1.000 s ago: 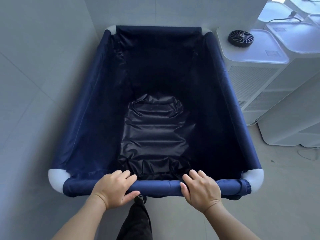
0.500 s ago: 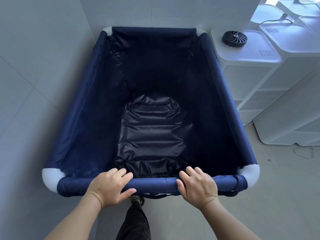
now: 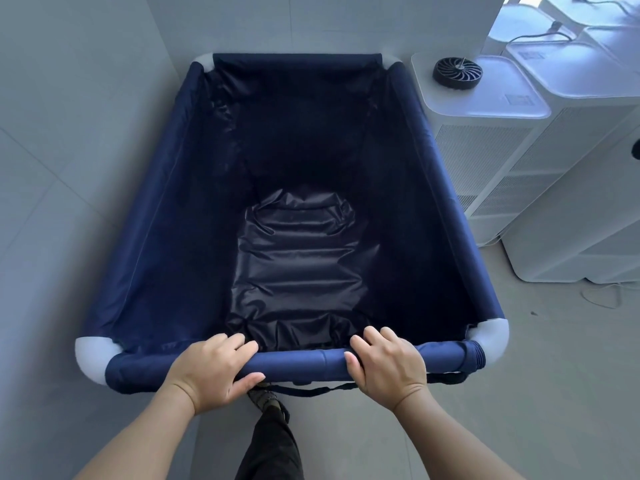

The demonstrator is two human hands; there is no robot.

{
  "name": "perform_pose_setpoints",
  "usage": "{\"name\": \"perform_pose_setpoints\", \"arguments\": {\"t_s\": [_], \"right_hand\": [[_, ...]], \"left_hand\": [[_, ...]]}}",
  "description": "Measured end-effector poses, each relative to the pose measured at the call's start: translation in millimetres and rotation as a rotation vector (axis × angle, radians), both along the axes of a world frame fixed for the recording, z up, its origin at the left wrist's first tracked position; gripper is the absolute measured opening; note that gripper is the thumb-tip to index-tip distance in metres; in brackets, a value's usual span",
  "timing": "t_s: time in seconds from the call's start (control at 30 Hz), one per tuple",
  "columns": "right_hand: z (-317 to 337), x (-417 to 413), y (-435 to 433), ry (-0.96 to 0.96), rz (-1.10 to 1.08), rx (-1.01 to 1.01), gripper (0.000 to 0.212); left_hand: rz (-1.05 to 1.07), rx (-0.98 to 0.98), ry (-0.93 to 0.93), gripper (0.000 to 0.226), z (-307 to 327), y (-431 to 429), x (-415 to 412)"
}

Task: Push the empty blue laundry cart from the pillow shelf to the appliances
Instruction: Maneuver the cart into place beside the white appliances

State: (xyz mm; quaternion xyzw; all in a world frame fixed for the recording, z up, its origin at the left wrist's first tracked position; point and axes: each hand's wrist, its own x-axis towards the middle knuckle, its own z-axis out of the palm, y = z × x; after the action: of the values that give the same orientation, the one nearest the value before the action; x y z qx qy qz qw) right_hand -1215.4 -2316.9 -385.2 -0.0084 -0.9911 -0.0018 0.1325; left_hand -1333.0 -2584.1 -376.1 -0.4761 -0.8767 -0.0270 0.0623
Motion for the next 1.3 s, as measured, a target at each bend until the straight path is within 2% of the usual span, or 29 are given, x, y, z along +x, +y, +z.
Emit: {"name": "perform_pose_setpoints", "arguments": {"t_s": [0.5, 0.7, 0.93, 1.1, 1.3], "right_hand": [[-1, -1, 0, 0.005, -0.004, 0.003, 0.035], [-1, -2, -1, -0.005, -0.001, 0.004, 0.035], [-2, -2, -1, 0.000, -0.009, 0.014, 0.036], [0, -1, -3, -0.027, -0.021, 0.011, 0.036], [3, -1, -4, -0.054, -0.041, 0.005, 0.036]], "left_hand": [[0.012, -0.028, -0.002, 0.068, 3, 0, 0], [0.005, -0.082, -0.016, 0.045, 10, 2, -1], [-0.003, -0.076, -0.042, 0.050, 9, 2, -1], [-0.004, -0.063, -0.038, 0.065, 7, 1, -1], [-0.018, -0.098, -0.054, 0.048, 8, 1, -1]]}}
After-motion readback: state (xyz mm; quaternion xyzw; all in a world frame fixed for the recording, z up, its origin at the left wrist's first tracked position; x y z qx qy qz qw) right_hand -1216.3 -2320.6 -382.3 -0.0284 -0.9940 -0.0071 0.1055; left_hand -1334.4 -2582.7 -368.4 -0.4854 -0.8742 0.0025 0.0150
